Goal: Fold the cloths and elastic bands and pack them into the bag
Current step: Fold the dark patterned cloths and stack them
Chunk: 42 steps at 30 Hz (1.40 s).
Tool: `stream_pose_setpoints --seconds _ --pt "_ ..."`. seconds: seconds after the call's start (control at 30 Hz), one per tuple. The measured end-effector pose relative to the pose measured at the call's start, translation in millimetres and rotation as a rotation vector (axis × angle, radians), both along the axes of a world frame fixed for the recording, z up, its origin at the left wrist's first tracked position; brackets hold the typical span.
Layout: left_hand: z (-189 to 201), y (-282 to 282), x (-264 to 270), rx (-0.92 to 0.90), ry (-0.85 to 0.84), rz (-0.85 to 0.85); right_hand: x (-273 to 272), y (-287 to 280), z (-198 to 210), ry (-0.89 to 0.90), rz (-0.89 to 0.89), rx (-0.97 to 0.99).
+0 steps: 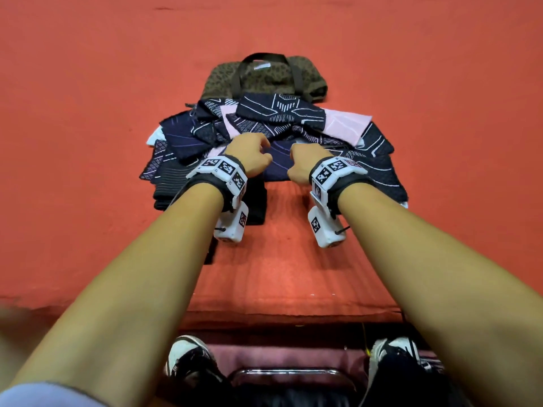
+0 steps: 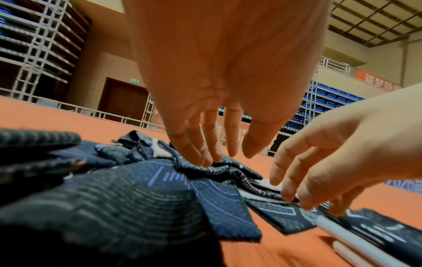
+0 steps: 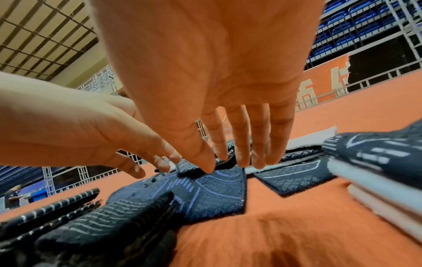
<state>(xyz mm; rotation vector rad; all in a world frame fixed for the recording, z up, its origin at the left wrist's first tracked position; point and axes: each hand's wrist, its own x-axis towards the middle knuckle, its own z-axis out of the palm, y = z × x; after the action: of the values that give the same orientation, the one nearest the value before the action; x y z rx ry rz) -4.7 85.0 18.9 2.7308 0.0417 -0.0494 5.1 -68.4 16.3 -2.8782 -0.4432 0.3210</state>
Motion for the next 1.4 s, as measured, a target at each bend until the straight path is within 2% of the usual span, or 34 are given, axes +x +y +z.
stream_pose_setpoints --seconds 0.33,0.93,1.4 --pt "-8 15 16 0.08 0.003 0.034 23 11 2 -0.023 0.022 0.005" --pt "-25 25 43 0.117 0.071 0.088 52 19 -24 -0.066 0.026 0.014" --pt "-31 28 47 0.113 0.143 0.091 55 25 -40 0.017 0.045 -0.014"
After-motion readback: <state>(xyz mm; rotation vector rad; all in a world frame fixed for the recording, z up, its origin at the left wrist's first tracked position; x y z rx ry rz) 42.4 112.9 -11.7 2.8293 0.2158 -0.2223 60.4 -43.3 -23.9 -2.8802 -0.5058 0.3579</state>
